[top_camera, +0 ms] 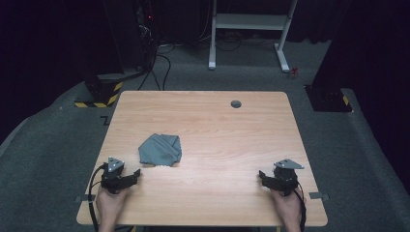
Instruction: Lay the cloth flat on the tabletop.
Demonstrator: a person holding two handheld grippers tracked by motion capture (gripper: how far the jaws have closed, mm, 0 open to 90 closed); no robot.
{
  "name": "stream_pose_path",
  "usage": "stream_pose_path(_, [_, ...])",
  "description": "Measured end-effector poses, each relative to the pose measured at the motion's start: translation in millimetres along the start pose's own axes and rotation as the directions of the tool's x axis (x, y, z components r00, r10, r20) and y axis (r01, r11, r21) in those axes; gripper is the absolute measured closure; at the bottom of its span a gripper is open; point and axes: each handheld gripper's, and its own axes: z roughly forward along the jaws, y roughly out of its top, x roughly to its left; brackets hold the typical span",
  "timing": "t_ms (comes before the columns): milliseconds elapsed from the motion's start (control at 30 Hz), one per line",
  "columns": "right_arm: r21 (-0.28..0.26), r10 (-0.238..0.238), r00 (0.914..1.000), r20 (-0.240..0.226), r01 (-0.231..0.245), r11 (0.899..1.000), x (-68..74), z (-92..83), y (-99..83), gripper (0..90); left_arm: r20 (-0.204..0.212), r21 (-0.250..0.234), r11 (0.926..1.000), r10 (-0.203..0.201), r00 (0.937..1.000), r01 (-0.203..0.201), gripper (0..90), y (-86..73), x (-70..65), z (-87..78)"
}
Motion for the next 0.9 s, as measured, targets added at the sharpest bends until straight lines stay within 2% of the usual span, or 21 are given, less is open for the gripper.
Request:
stream_pose_path(467, [0.000, -0.002, 1.0000, -0.001, 0.002, 1.000, -0.1, -0.1, -0.1, 23.9, 0.021, 0.017, 0.9997, 0.018, 0.9996, -0.018, 16.9, 0.7, -2.1, 1.2])
stream_pose_path(567, [-0.001, -0.007, 1.0000, -0.001, 0.007, 1.000, -0.2, -0.5, -0.5, 23.9, 0.019, 0.014, 0.9999, 0.006, 0.9998, -0.007, 17.3, 1.1, -1.5, 1.3])
stream_pose_path(733, [-0.001, -0.007, 1.0000, -0.001, 0.007, 1.000, -0.2, -0.5, -0.5, 24.0, 0.012, 0.022, 0.9996, 0.018, 0.9998, -0.018, 15.5, 2.8, -3.3, 3.2])
stream_pose_path(900, [-0.001, -0.010, 0.9999, -0.004, 0.010, 1.000, 0.0, -0.7, -0.7, 24.0, 0.013, 0.020, 0.9997, 0.012, 0.9998, -0.012, 15.6, 3.9, -3.4, 4.7])
